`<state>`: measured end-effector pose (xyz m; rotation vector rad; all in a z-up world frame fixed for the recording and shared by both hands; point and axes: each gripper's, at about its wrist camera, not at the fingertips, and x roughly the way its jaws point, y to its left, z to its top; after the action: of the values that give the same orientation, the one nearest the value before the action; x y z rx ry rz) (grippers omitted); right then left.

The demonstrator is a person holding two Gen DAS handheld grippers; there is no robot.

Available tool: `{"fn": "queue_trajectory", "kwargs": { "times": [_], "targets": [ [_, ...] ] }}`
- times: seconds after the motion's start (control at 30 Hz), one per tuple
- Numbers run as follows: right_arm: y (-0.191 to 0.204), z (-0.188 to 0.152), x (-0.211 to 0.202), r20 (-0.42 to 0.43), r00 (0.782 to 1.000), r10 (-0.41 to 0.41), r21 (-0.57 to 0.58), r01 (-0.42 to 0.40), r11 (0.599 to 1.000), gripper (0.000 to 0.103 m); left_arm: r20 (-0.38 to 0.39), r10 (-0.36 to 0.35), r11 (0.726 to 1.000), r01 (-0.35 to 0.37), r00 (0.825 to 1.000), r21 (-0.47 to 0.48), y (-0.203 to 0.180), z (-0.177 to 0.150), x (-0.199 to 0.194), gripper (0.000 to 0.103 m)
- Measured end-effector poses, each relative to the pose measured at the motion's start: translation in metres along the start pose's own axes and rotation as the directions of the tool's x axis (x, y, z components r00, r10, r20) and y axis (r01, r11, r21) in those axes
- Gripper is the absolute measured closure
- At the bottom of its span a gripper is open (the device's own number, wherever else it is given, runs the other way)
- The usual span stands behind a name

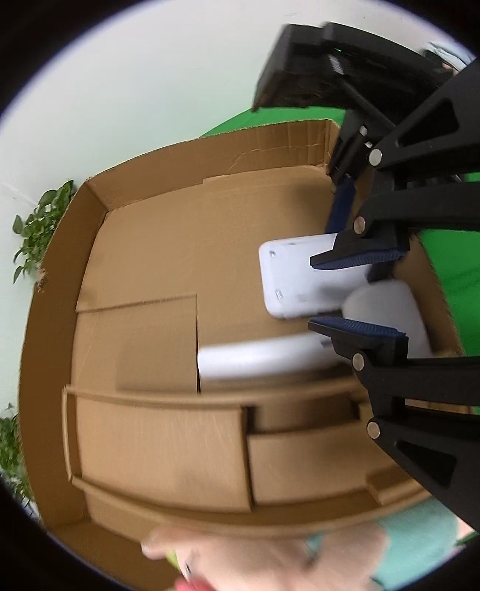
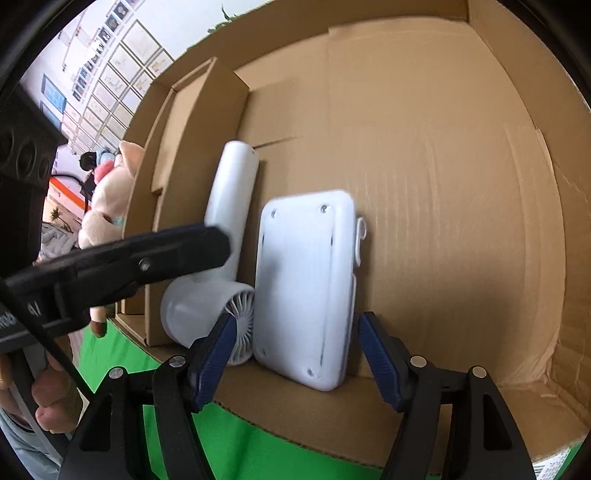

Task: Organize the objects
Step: 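Open the right tool to release the device and withdraw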

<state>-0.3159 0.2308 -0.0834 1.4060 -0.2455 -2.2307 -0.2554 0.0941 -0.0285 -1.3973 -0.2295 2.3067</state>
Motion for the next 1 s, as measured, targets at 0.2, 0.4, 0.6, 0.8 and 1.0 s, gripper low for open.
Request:
{"fn": "queue_trajectory", "kwargs": {
  "times": [0.2,0.4,0.6,0.8,1.0],
  "targets": [
    [0.017,-0.012,-0.029,0.130,0.987,-0.092,-0.043,0.098,0.994,0.027,0.119,0.082,0.995,-0.087,0.990,0.041,0.001,-0.022,-0.030,0.077],
    [0.044,-0.044,-0.060,0.287,0.934,-0.214,-0.091,0.249,0.964,0.001,0.412,0.285,0.950,-0.311,0.866,-0.003,-0.013,-0.058,-0.078,0.020],
    [0.054,-0.081,-0.095,0.386,0.880,-0.277,-0.050,0.319,0.946,0.001,0.542,0.341,0.917,-0.398,0.768,-0.014,-0.031,-0.092,-0.110,0.020],
    [0.056,-0.113,-0.127,0.437,0.844,-0.311,-0.013,0.352,0.936,0.001,0.552,0.354,0.918,-0.395,0.755,-0.049,-0.033,-0.115,-0.122,0.020],
    [0.062,-0.134,-0.134,0.442,0.846,-0.297,-0.035,0.347,0.937,0.001,0.567,0.372,0.908,-0.416,0.735,-0.056,-0.037,-0.132,-0.129,0.020]
  ]
}}
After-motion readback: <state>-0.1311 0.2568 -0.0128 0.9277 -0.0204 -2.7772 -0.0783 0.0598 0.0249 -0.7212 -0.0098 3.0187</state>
